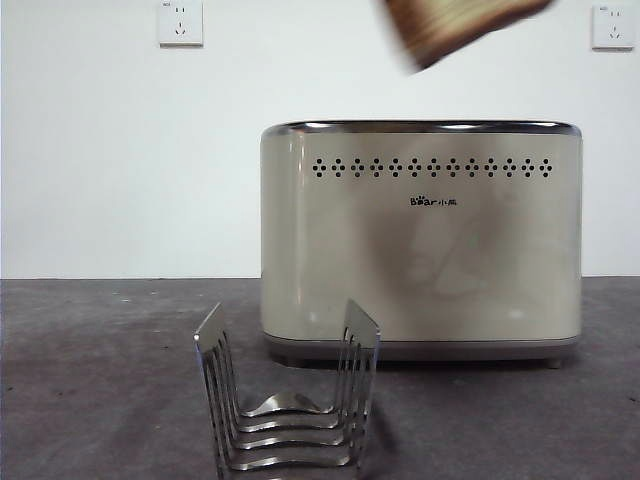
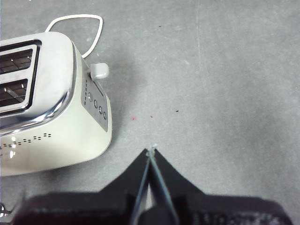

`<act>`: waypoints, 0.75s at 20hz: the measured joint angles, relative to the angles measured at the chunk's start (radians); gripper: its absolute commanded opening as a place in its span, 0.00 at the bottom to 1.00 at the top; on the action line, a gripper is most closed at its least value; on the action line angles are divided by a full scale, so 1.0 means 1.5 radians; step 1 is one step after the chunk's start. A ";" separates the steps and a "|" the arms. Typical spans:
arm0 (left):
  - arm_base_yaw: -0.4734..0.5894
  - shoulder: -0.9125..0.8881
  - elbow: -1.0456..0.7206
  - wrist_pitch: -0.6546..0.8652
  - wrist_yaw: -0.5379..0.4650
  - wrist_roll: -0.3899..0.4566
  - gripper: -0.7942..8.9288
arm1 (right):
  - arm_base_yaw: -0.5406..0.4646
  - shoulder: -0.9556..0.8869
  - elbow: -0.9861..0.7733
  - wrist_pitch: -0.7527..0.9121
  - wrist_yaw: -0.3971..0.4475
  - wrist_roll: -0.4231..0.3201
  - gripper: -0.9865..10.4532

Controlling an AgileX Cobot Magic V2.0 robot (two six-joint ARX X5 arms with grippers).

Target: Pick up a slice of bread from the rack,put the bread on the toaster,press the button

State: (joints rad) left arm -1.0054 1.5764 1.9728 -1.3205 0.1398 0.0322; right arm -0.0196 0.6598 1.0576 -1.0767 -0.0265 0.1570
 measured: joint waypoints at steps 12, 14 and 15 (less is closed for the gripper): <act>0.031 0.000 0.038 0.119 -0.165 0.541 0.07 | 0.000 0.021 0.000 0.000 0.000 0.000 0.09; 0.040 0.000 0.038 0.143 -0.167 0.548 0.07 | 0.000 0.021 0.000 0.000 0.000 0.000 0.09; 0.044 0.001 0.038 0.145 -0.167 0.549 0.07 | 0.000 0.021 0.000 0.000 0.000 0.000 0.09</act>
State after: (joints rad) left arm -0.9394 1.5776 2.0293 -1.1027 -0.1104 0.8562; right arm -0.0196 0.6910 1.0576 -1.0767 -0.0265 0.1566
